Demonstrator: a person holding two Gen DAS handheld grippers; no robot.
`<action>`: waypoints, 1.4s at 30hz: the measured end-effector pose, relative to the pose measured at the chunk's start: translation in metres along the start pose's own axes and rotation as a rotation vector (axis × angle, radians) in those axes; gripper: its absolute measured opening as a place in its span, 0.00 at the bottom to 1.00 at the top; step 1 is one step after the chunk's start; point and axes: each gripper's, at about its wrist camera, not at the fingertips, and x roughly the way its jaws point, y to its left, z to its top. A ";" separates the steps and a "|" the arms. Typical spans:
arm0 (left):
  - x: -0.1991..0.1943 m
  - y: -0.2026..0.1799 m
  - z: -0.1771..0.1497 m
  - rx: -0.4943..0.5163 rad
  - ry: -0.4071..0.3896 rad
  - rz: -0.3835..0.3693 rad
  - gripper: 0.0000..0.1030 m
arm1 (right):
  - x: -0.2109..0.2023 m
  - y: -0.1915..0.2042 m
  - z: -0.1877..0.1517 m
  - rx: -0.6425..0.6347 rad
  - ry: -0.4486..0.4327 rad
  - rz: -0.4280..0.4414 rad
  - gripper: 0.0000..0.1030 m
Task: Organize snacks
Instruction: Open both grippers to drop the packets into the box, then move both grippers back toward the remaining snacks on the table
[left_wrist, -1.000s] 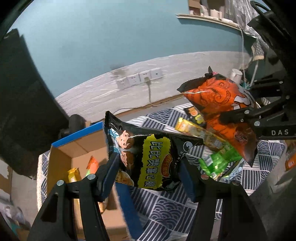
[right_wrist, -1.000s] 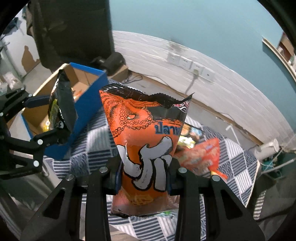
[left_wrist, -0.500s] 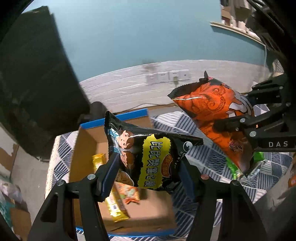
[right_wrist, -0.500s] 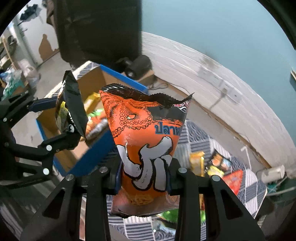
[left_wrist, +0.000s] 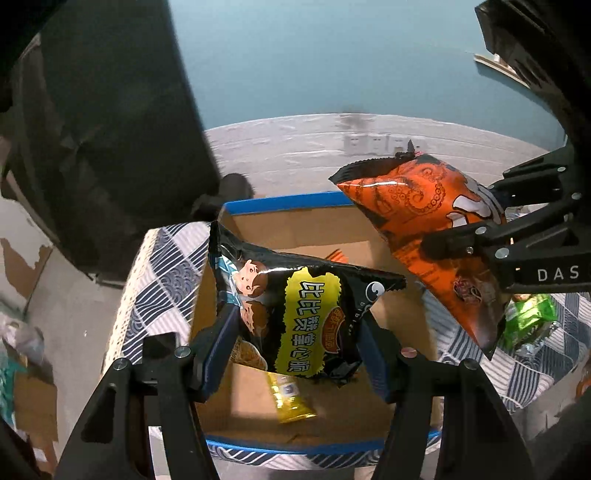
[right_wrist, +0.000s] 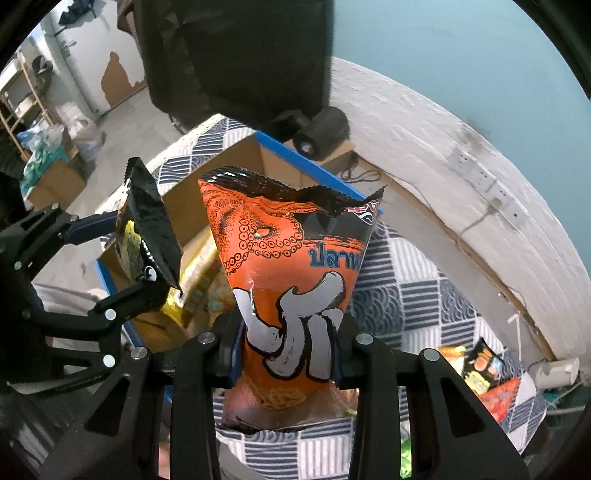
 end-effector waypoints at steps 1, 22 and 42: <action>0.001 0.004 -0.001 -0.003 0.000 0.005 0.63 | 0.003 0.004 0.004 -0.003 0.003 0.004 0.33; 0.021 0.028 -0.013 -0.005 0.054 0.069 0.69 | 0.018 0.015 0.026 0.015 -0.006 0.032 0.56; -0.010 -0.038 0.008 0.116 -0.032 -0.009 0.77 | -0.029 -0.052 -0.030 0.110 -0.029 -0.096 0.60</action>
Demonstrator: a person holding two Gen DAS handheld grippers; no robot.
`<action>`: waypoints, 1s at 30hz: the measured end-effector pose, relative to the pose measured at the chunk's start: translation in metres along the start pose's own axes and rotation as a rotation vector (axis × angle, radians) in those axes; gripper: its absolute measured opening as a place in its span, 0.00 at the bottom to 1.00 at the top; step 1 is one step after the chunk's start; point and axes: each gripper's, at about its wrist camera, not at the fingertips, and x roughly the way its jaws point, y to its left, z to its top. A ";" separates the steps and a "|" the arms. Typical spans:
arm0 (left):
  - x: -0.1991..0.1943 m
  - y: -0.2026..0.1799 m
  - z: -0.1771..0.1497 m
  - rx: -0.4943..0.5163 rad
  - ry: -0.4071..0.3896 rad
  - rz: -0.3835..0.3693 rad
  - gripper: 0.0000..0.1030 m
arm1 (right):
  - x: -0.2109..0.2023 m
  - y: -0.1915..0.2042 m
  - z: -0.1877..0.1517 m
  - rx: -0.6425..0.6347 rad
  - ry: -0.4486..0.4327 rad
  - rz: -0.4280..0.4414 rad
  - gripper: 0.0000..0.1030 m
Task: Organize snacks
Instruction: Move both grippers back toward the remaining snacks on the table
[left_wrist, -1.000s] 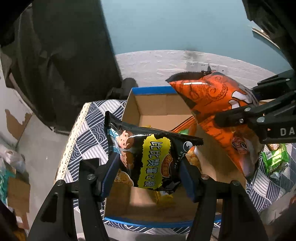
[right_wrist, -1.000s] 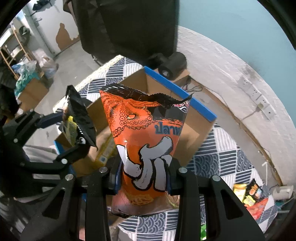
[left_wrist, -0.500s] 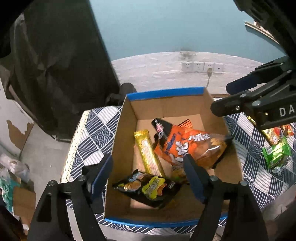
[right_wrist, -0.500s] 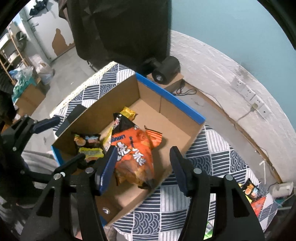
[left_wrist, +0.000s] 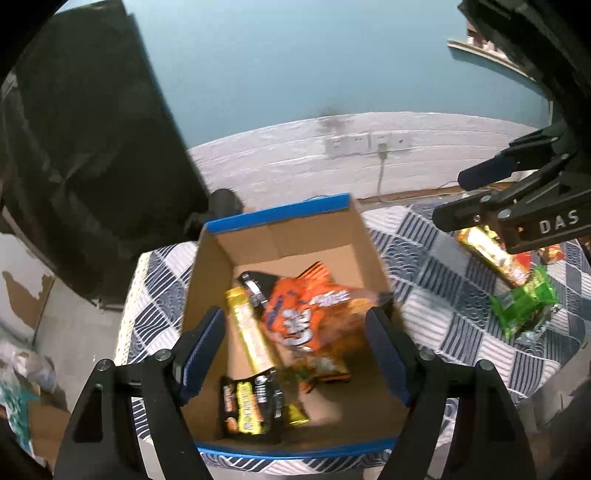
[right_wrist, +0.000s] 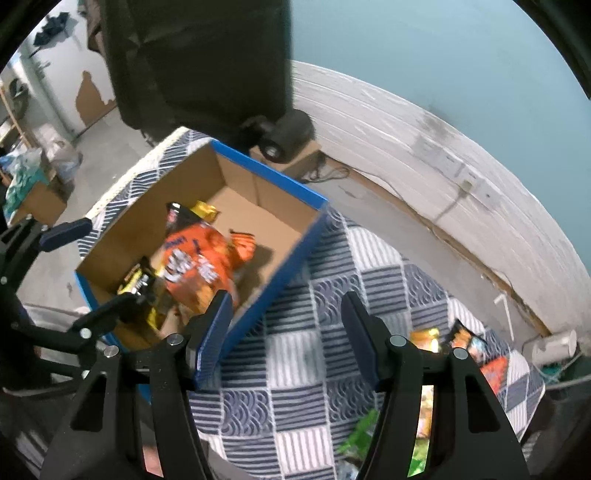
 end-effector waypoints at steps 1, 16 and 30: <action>-0.001 -0.005 0.001 0.010 -0.003 -0.007 0.77 | -0.002 -0.004 -0.003 0.005 0.002 -0.007 0.60; -0.002 -0.097 0.019 0.169 -0.010 -0.103 0.77 | -0.037 -0.085 -0.069 0.133 0.010 -0.090 0.65; 0.007 -0.194 0.027 0.374 -0.033 -0.200 0.77 | -0.052 -0.155 -0.135 0.245 0.018 -0.155 0.65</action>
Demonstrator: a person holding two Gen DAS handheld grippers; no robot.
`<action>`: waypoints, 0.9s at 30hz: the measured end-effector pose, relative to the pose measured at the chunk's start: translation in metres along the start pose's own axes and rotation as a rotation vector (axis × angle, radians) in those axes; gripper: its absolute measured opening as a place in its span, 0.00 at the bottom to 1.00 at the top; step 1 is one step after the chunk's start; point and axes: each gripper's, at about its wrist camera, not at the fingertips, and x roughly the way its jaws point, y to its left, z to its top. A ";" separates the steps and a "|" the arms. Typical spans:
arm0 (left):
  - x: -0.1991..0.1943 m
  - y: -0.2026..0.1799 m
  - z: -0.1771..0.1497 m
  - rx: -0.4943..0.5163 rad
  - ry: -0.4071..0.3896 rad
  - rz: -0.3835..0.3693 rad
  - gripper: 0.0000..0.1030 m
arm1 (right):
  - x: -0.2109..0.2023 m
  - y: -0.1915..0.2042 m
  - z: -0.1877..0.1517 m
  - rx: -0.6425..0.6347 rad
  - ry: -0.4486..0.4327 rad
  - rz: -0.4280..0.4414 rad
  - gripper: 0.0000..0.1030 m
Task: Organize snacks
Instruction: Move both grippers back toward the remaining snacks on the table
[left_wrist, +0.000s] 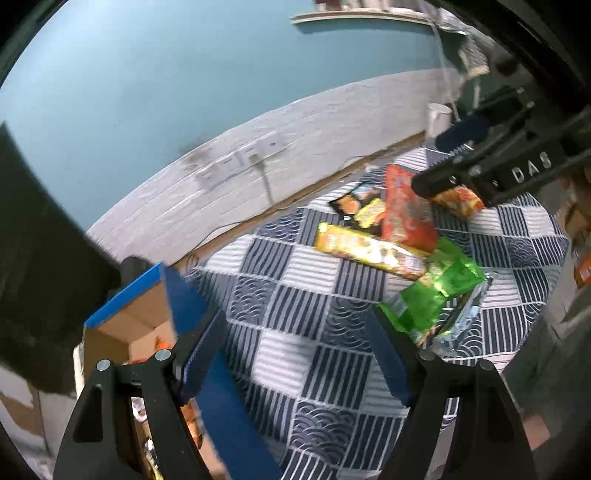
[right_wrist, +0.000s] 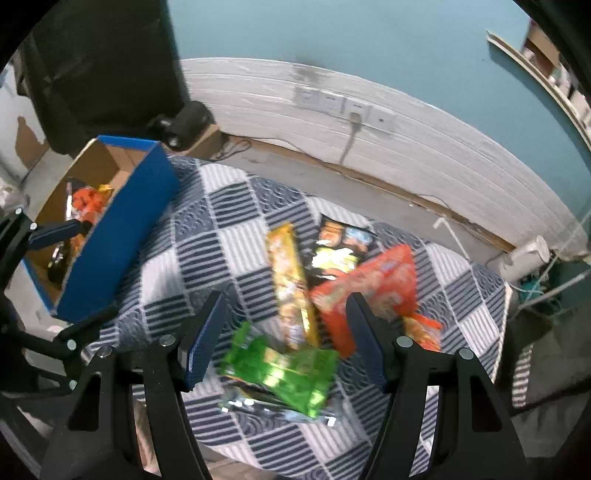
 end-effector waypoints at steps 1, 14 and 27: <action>0.003 -0.006 0.002 0.015 0.004 -0.006 0.77 | 0.001 -0.008 -0.004 0.014 0.003 -0.001 0.65; 0.059 -0.066 0.024 0.153 0.045 -0.138 0.77 | 0.033 -0.088 -0.048 0.175 0.086 -0.036 0.65; 0.095 -0.107 0.028 0.285 0.080 -0.286 0.77 | 0.061 -0.137 -0.075 0.268 0.151 -0.051 0.65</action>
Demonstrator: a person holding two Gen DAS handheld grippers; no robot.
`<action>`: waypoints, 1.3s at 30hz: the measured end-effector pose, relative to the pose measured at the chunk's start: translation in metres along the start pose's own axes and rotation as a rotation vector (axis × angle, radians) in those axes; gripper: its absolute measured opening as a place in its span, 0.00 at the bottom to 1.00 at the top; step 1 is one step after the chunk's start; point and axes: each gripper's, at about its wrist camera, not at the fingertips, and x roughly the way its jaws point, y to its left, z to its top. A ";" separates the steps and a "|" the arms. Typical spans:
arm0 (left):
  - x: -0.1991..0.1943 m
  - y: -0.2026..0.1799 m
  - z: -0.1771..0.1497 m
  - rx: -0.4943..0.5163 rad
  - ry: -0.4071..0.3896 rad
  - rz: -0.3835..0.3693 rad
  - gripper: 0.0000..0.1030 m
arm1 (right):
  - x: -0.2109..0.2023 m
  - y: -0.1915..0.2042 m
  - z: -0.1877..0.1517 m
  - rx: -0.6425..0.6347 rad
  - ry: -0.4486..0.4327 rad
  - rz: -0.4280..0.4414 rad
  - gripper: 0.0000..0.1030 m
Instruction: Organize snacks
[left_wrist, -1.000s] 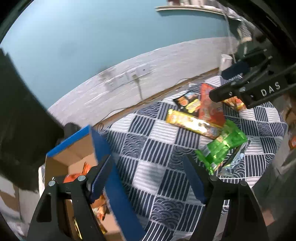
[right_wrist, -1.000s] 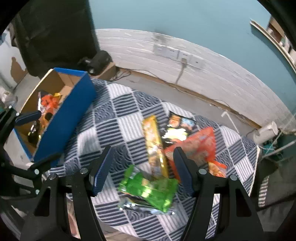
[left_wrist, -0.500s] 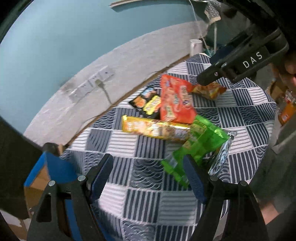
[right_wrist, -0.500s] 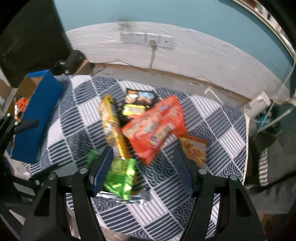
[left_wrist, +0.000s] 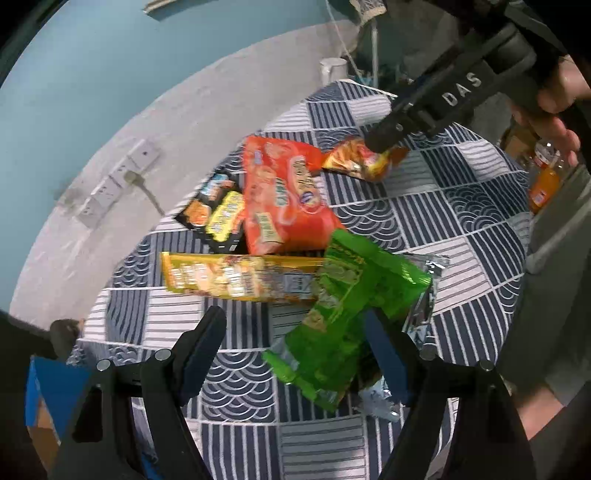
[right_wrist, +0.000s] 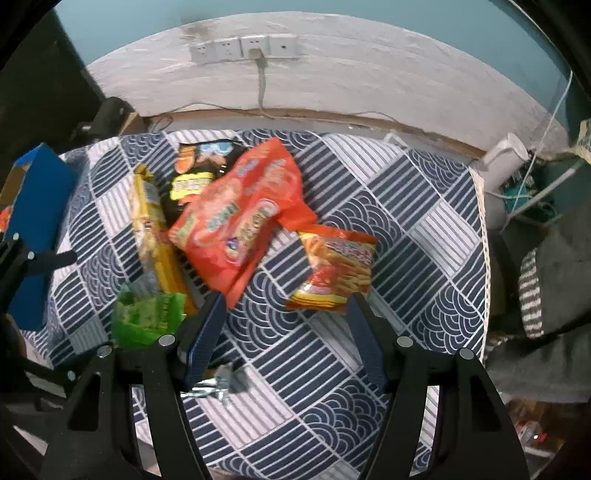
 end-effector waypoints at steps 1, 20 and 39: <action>0.002 -0.001 0.000 0.006 0.004 -0.003 0.77 | 0.002 -0.003 0.000 0.008 0.003 0.002 0.66; 0.028 0.000 0.002 -0.003 0.017 -0.119 0.80 | 0.080 -0.037 0.023 0.116 0.110 -0.036 0.70; 0.021 0.006 -0.006 0.062 0.012 -0.168 0.80 | 0.055 -0.017 -0.036 0.059 0.121 -0.002 0.49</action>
